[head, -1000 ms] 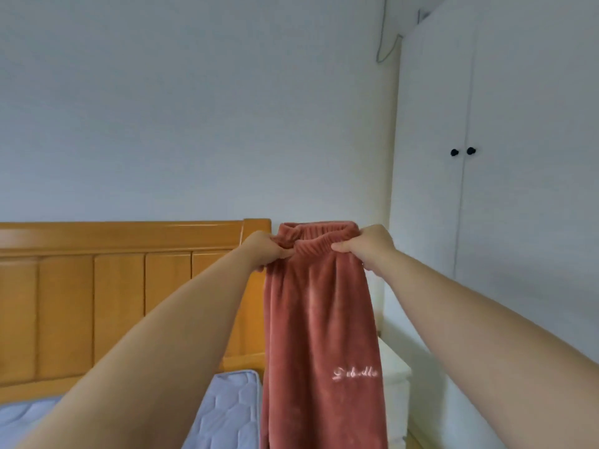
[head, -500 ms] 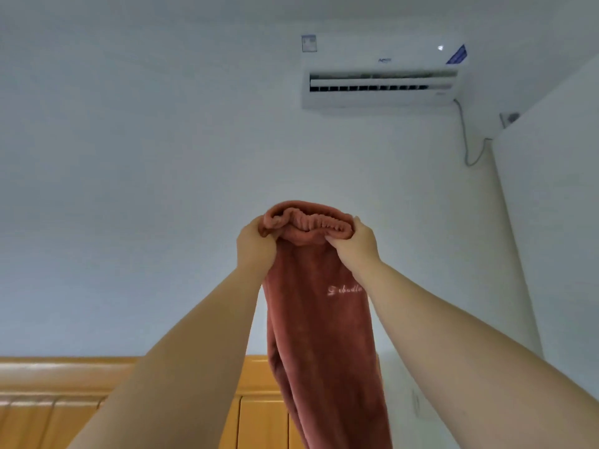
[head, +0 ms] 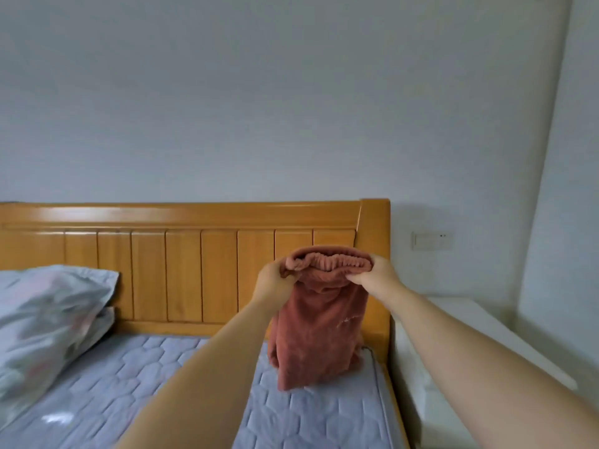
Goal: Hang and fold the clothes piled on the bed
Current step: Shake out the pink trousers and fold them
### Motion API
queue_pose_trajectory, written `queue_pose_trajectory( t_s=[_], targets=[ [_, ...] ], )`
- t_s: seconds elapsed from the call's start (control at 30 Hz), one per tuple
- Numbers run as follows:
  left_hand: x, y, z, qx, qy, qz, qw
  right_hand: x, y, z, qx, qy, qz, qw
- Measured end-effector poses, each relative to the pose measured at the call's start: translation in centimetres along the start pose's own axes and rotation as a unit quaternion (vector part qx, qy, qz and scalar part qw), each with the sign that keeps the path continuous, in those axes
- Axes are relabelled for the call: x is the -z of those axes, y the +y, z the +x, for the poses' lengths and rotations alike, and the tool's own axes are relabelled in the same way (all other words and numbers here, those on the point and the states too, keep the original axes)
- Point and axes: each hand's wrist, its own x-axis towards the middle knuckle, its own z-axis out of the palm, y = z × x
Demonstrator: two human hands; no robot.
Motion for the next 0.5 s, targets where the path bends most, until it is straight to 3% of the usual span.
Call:
queue_pose_trajectory(
  t_s=[0.27, 0.5],
  targets=[
    [-4.1, -9.0, -16.1, 0.115, -0.111, 0.034, 0.986, -1.5, 11.7, -14.8, -0.147, -0.098, -0.019, 0.984],
    [-7.5, -15.8, -28.4, 0.141, -0.311, 0.097, 0.935, -2.7, 22.5, -28.1, -0.243, -0.201, -0.078, 0.946]
  ],
)
